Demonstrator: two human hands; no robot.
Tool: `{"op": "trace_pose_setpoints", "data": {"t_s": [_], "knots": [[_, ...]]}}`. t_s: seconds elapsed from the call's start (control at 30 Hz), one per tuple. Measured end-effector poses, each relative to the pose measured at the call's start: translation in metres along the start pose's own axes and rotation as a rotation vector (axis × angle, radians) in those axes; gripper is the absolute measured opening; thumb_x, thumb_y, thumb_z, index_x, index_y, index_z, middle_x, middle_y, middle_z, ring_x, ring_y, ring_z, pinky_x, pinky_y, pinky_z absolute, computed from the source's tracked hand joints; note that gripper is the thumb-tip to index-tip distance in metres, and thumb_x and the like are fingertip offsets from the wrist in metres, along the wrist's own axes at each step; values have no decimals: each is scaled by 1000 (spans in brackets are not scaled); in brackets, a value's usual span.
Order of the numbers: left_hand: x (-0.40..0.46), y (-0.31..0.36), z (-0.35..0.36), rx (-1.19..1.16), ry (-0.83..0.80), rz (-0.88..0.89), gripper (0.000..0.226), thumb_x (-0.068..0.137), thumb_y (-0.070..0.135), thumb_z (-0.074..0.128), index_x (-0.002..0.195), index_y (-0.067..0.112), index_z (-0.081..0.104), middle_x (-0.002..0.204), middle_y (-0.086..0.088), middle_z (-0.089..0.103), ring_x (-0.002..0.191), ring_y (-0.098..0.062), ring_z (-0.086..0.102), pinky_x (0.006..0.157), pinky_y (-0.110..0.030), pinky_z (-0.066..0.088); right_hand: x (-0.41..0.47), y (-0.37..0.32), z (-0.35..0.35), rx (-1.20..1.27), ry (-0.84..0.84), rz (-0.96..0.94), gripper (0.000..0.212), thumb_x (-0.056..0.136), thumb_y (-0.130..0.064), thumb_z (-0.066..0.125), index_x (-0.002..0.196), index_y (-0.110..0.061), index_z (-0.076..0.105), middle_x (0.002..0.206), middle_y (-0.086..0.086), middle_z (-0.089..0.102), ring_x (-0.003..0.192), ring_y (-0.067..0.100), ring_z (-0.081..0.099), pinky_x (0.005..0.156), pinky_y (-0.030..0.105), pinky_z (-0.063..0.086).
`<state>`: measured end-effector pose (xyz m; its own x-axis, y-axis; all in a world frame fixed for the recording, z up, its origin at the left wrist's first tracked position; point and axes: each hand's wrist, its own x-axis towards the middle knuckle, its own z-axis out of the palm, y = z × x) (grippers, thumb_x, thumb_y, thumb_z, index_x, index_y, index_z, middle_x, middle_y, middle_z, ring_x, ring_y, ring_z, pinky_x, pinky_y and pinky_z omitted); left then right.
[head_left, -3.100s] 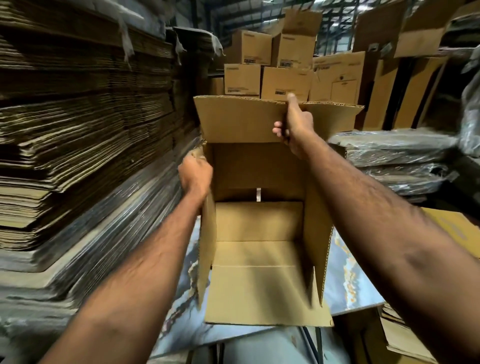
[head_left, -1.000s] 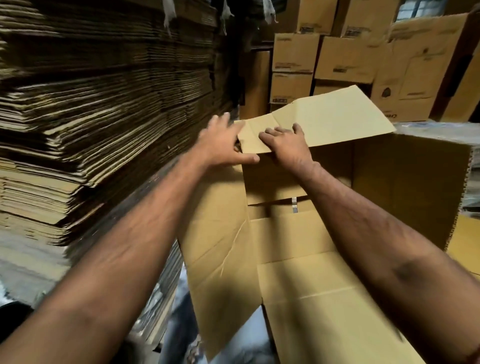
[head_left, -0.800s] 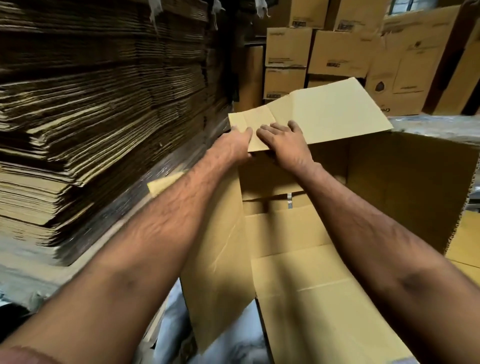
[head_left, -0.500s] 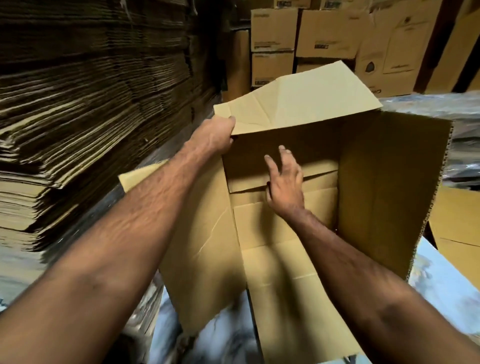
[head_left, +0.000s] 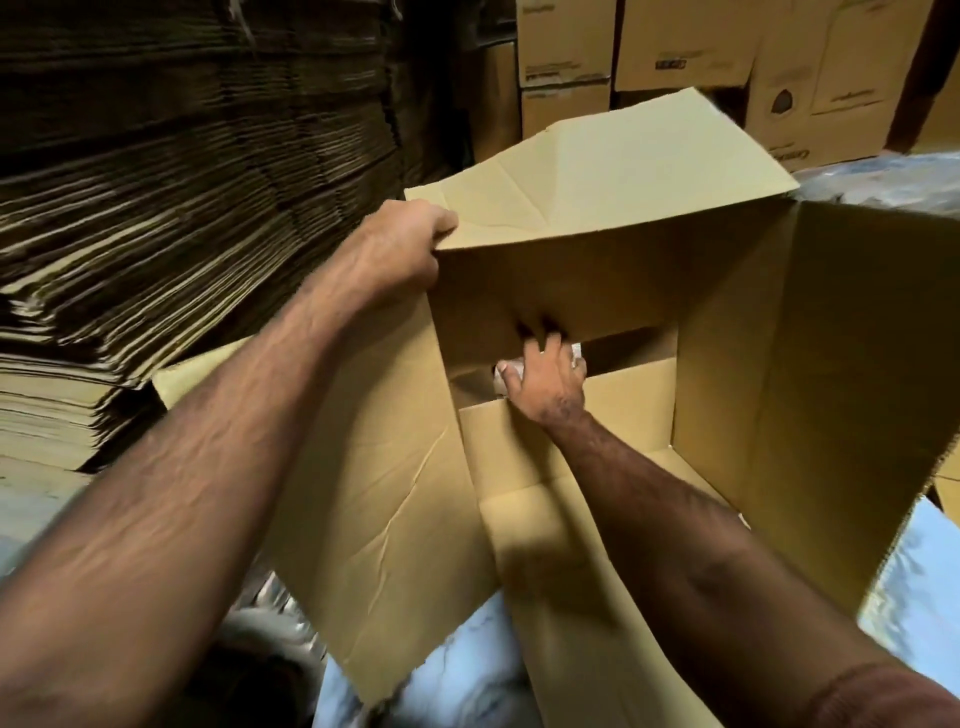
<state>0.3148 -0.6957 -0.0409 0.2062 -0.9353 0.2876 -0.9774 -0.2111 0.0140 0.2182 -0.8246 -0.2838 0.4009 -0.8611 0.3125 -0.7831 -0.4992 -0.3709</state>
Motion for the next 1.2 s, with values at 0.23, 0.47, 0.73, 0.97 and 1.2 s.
{"op": "trace_pose_setpoints", "data": {"t_s": [0.23,0.47,0.73,0.97,1.2], "knots": [[-12,-1,-39,-38,100,-3,49,90,-3,52,133,18,59,134,-6,60,124,-22,53,104,-39,44,29,-31,-3,218,149,-14,85,93,-49,52,158,-13,10,162,27,-2,148,47,7,110,58,31],[-13,-20,-73,-63,50,-71,45,79,-3,48,110,24,67,108,-3,68,103,-23,62,91,-46,52,75,-53,-24,383,340,-58,86,95,-51,48,155,1,14,159,33,0,147,51,0,119,47,0],[-7,-40,-41,-170,63,-252,38,81,4,55,110,26,67,102,-5,69,98,-24,66,75,-31,52,119,-32,-60,179,-260,-166,90,99,-43,50,156,-10,-11,163,20,-11,150,38,5,122,35,14],[-11,-14,-5,-172,-21,-319,29,79,-7,51,95,14,65,93,-10,63,86,-24,58,63,-27,38,9,12,-27,-44,79,-149,46,90,-24,53,135,-17,48,133,13,48,124,33,45,100,44,39],[-8,-8,-15,-204,30,-243,40,86,-3,53,119,15,66,122,-9,63,111,-25,58,93,-40,47,-68,55,21,-175,-317,-169,64,99,-41,45,154,-27,17,163,11,5,148,34,12,117,55,15]]}}
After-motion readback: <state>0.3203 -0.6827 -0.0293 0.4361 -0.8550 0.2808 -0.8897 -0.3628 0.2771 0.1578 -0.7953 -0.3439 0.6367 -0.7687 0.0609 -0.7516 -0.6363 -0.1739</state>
